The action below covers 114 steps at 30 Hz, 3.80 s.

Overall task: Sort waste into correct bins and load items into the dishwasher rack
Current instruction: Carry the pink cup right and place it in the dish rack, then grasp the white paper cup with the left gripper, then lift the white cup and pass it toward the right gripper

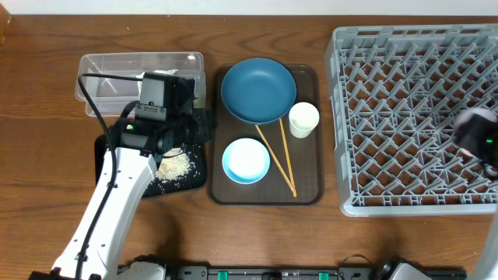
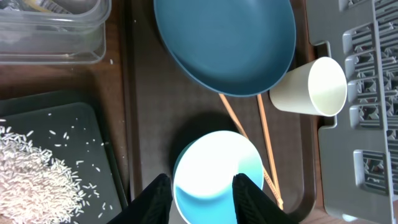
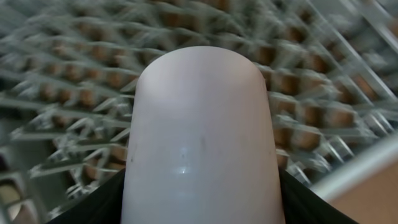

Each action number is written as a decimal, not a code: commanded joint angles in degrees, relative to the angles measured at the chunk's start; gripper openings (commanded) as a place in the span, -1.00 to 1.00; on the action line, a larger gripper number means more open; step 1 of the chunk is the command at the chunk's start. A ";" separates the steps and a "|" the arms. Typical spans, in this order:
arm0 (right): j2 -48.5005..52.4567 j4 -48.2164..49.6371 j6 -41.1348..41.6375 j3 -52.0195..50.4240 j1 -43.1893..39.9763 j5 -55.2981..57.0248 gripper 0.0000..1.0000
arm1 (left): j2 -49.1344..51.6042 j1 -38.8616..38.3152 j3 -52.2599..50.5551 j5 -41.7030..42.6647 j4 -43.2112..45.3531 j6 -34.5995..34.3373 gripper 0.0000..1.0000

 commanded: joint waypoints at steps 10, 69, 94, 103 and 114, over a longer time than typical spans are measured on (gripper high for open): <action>20.48 -12.94 3.58 22.56 -11.96 1.49 -0.98 | -0.42 0.24 0.68 -1.11 -0.70 0.94 -0.27; 18.82 -16.59 -3.76 28.50 12.15 -11.23 0.72 | 17.88 -19.10 0.68 -2.69 34.77 0.94 0.24; 18.84 -17.29 -3.76 28.09 14.10 -9.88 0.75 | 29.70 -23.67 0.68 -2.82 31.69 0.92 -0.56; 18.84 -17.81 -4.85 28.06 14.10 -9.86 0.78 | 26.49 -22.64 0.68 -2.78 30.86 -0.55 -0.88; 18.88 -20.24 -15.74 26.64 14.12 -19.71 0.93 | 12.85 -11.72 0.68 11.30 26.82 -7.98 -0.88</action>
